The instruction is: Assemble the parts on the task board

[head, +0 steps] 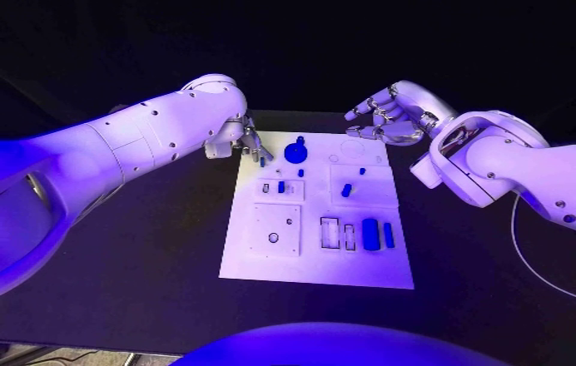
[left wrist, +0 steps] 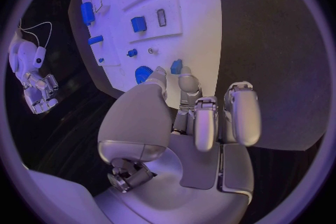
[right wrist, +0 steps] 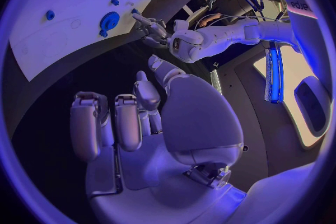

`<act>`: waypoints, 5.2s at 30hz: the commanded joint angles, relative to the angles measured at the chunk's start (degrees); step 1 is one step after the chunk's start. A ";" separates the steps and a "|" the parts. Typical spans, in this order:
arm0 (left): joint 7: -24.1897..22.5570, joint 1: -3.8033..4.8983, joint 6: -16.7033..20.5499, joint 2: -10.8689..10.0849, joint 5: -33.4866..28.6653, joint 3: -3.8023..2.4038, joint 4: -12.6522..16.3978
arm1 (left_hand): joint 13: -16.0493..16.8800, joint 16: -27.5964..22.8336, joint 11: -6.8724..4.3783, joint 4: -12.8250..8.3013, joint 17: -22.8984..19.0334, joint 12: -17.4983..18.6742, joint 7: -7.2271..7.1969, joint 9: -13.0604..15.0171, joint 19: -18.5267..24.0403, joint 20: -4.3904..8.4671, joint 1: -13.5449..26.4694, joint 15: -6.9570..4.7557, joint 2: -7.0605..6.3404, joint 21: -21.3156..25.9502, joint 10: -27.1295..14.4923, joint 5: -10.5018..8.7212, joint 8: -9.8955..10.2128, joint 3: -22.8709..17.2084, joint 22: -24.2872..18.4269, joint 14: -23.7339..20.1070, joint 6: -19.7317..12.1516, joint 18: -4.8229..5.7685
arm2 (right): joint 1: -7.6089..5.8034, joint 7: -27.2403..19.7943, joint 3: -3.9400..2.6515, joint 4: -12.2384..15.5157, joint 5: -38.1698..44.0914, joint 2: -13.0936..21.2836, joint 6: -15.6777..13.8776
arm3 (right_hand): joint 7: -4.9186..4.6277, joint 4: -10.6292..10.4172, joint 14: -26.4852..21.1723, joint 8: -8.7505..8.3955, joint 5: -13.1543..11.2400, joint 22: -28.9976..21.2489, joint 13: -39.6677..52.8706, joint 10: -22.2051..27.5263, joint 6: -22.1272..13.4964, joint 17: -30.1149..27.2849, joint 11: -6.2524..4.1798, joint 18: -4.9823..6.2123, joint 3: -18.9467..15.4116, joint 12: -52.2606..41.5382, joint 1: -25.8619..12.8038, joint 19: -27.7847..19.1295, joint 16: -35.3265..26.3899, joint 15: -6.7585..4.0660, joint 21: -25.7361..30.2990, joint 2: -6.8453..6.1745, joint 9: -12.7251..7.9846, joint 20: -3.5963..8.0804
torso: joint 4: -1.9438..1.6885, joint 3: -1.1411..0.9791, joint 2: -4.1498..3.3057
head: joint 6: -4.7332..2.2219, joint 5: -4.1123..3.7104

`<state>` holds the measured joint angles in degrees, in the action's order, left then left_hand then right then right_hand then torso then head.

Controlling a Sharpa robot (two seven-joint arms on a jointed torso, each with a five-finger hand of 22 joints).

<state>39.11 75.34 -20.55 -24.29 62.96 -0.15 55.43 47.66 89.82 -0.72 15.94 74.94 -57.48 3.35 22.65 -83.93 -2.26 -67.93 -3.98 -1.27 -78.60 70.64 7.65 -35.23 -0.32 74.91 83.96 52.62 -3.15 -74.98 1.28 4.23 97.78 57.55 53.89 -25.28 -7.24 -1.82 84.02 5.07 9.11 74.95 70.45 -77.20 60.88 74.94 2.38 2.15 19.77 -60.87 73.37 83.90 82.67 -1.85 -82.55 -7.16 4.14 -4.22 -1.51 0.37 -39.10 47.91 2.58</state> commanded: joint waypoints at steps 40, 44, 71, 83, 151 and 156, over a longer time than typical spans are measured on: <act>-1.64 -0.20 4.50 -1.51 -4.15 0.07 2.39 | -1.45 0.18 -0.29 -12.18 15.06 1.10 -0.08 1.51 -1.28 0.56 -8.34 -0.38 -0.60 0.15 1.44 0.24 -1.37 -26.51 6.22 6.04 -1.49 0.12 | 0.11 -0.46 0.00 -0.15 0.07 -0.38 1.29 | -0.07 -0.30 3.83 0.16 0.49 2.50 -0.01 0.27 0.31 5.09 -0.15 0.79 -0.22 0.06 -0.12 -0.39 -0.19 -0.16 0.22 0.30 -0.08 0.16 | -0.07 -0.05 0.08 | 0.29 -0.24; -1.96 -0.19 7.27 -3.94 -4.60 0.10 6.48 | -1.45 0.18 -0.36 -12.65 15.06 1.01 -0.11 1.90 -1.30 0.54 -7.23 -0.49 -1.18 0.20 1.56 0.40 -1.93 -28.57 6.26 6.04 -1.57 0.13 | 0.15 -0.40 0.00 -0.16 0.06 -0.26 1.41 | -0.07 -0.30 3.83 0.16 0.65 2.49 -0.09 0.33 0.30 5.05 -0.16 0.79 -0.24 0.16 -0.03 -0.39 -0.23 -0.16 0.23 0.34 -0.08 0.16 | -0.32 -0.09 0.24 | 0.27 -0.43; -3.79 -4.38 15.74 -14.44 -2.33 1.11 24.44 | 1.16 0.18 -0.78 -14.03 15.06 -1.54 -0.59 3.08 -1.84 0.86 -3.96 -0.83 -3.37 -0.71 3.51 0.95 -3.90 -33.73 7.15 6.04 -1.38 0.37 | 0.43 -0.32 0.02 -0.20 -0.11 -0.01 2.04 | -0.08 -0.33 3.83 0.16 0.90 2.46 -0.13 0.37 0.30 5.06 -0.16 0.80 -0.29 0.19 0.04 -0.40 -0.22 -0.16 0.25 0.36 -0.08 0.16 | -0.28 -0.03 0.23 | 1.07 0.29; -3.08 -4.55 10.72 -14.34 -0.46 1.20 24.59 | 1.23 0.18 -0.84 -14.26 15.06 -1.62 -0.66 3.16 -1.85 0.88 -3.81 -0.85 -3.67 -0.73 3.59 0.72 -4.05 -34.03 7.19 6.04 -1.32 0.38 | 0.50 -0.33 0.03 -0.20 -0.18 -0.06 2.13 | -0.08 -0.33 3.83 0.16 0.90 2.46 -0.13 0.37 0.30 5.06 -0.16 0.80 -0.29 0.19 0.04 -0.40 -0.22 -0.16 0.25 0.36 -0.08 0.16 | -0.29 -0.13 0.27 | 1.31 0.48; 3.07 -4.64 6.03 -11.15 0.12 1.33 21.30 | 2.66 0.18 -1.87 -8.76 15.06 -2.79 -2.03 3.00 -2.49 1.61 7.91 -1.72 -7.02 -2.05 5.27 0.88 -4.69 -27.45 8.60 6.04 2.70 0.79 | 0.51 -0.44 0.03 0.28 -1.52 0.15 2.29 | -0.11 -0.54 3.82 0.15 1.15 2.45 -0.13 0.38 0.28 5.00 -0.13 0.80 -0.49 0.13 -0.02 -0.40 -0.28 -0.15 0.28 0.43 -0.08 0.16 | -0.32 -0.08 0.25 | 1.64 0.32; 2.11 -4.64 7.01 -11.24 0.48 1.32 21.08 | 3.11 0.18 -1.85 -6.97 15.06 -3.16 -2.01 2.86 -2.40 1.63 9.73 -1.75 -7.29 -1.70 5.45 0.67 -4.63 -24.18 8.43 6.04 3.01 0.70 | 0.51 -0.46 0.03 0.22 -1.80 0.15 2.24 | -0.14 -1.31 3.83 0.13 0.86 2.44 -0.14 0.33 0.23 5.01 -0.08 0.80 -0.97 0.02 -0.60 -0.40 -0.29 -0.10 0.30 0.73 -0.09 0.12 | -0.30 -0.03 0.25 | 1.54 0.19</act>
<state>39.63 70.75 -13.08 -35.55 62.92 1.16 76.57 50.72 89.82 -2.69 8.86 74.90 -60.53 1.11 25.55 -83.94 -1.03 -58.61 -5.22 -8.63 -80.49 75.88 8.39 -40.04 -24.79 74.91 83.98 55.46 -3.15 -74.50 1.23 4.26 97.98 56.01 54.06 -23.60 -7.24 -2.85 84.02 5.07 9.97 74.91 70.35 -77.20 60.89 74.95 2.38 2.14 18.73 -60.87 72.97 83.90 82.67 -1.85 -82.55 -6.77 4.14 -4.22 -1.83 0.30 -38.85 49.53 2.88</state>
